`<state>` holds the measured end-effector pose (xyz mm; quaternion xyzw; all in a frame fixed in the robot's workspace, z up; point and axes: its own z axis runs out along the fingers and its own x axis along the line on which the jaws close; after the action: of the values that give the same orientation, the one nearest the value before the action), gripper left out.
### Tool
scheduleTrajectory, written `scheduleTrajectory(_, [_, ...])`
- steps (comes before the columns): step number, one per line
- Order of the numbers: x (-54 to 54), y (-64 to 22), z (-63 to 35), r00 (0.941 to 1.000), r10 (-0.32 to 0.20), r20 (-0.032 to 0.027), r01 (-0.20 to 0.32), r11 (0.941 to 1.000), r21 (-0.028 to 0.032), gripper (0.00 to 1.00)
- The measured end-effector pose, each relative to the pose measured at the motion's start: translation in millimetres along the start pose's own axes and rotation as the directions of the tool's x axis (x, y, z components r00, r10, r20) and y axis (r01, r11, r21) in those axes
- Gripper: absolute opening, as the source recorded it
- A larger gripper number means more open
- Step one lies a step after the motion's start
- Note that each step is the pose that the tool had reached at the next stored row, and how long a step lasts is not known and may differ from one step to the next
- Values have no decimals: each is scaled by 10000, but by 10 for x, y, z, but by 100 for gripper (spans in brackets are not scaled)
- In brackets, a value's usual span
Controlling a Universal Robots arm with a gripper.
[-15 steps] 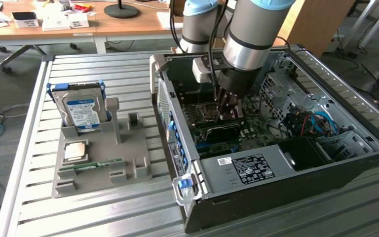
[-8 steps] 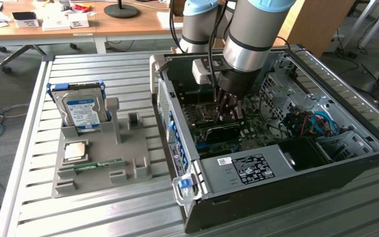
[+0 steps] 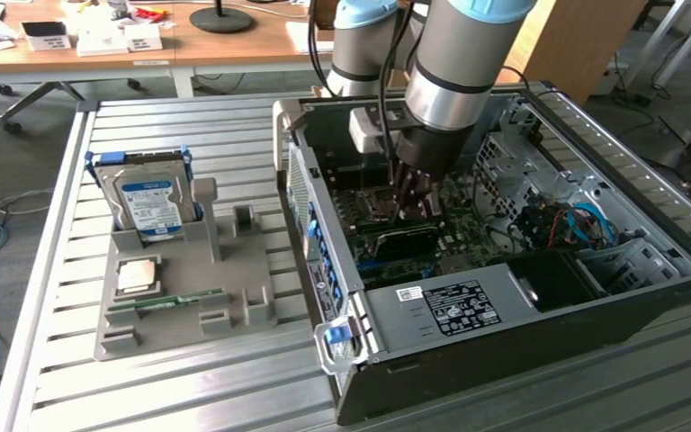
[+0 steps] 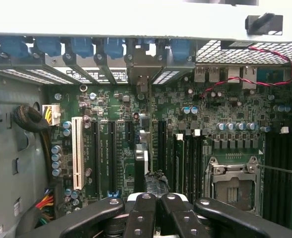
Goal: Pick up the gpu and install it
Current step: 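Press down on the gpu until it lock into place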
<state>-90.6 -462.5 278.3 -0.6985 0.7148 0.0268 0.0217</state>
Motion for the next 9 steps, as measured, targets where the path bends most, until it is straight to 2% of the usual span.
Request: scheduleTrajectory(9, [2,1,34,10000,2,-4,-2,10000,-2,11])
